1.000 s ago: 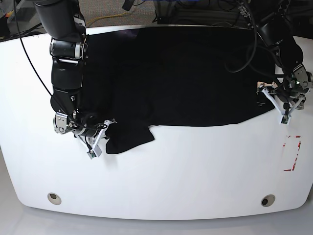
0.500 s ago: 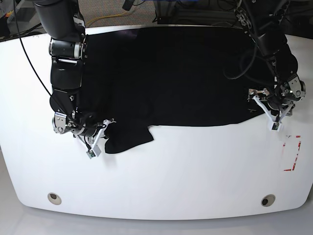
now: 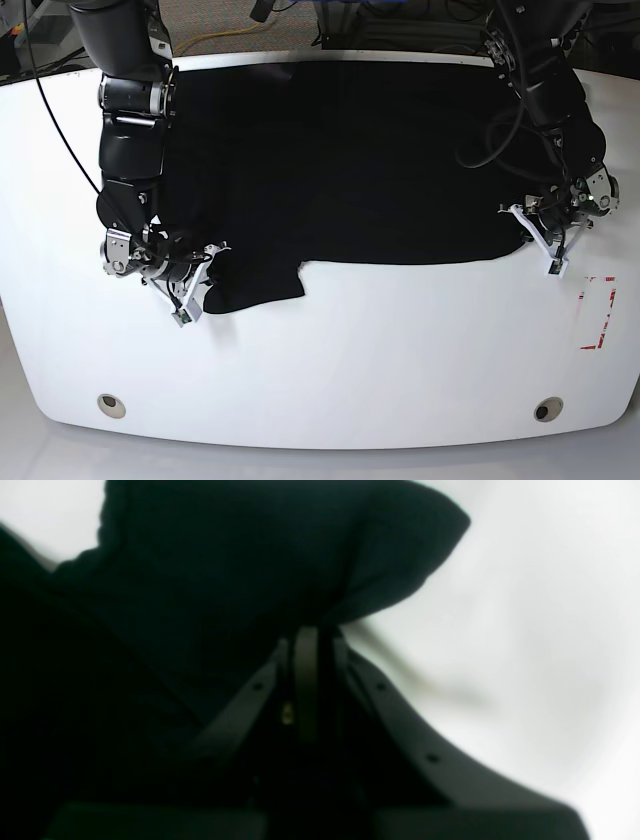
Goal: Fold the T-shirt properly
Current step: 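Grasp the shirt side edges with both grippers and fold them inward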
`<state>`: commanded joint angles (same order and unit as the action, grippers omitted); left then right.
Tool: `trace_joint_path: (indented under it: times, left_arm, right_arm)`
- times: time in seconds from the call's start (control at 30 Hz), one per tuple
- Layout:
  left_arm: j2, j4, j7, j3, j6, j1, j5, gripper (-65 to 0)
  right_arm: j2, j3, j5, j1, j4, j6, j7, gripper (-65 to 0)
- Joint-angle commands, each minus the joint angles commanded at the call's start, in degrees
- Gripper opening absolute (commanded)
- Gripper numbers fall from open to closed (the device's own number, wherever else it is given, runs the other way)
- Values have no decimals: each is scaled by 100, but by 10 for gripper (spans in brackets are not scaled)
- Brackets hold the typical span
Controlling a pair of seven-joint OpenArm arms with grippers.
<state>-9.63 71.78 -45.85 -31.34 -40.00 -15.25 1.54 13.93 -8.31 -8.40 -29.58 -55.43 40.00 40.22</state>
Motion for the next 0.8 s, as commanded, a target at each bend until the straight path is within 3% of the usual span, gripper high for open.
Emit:
trace_joint_path:
  times: [0.4, 0.67, 0.8]
  left_arm:
    - [26, 1538, -18, 18, 0, 580, -9, -650]
    - [18, 2409, -9, 26, 0, 1169, -9, -650]
    - [18, 2708, -35, 35, 0, 1451, 35, -650]
  right_arm:
    - [149, -26, -9, 695, -2418, 0, 1310, -639]
    - [237, -35, -9, 1582, -4387, 0, 2382, -650]
    - [193, -334, -9, 2171, -5187, 0, 2778, -650]
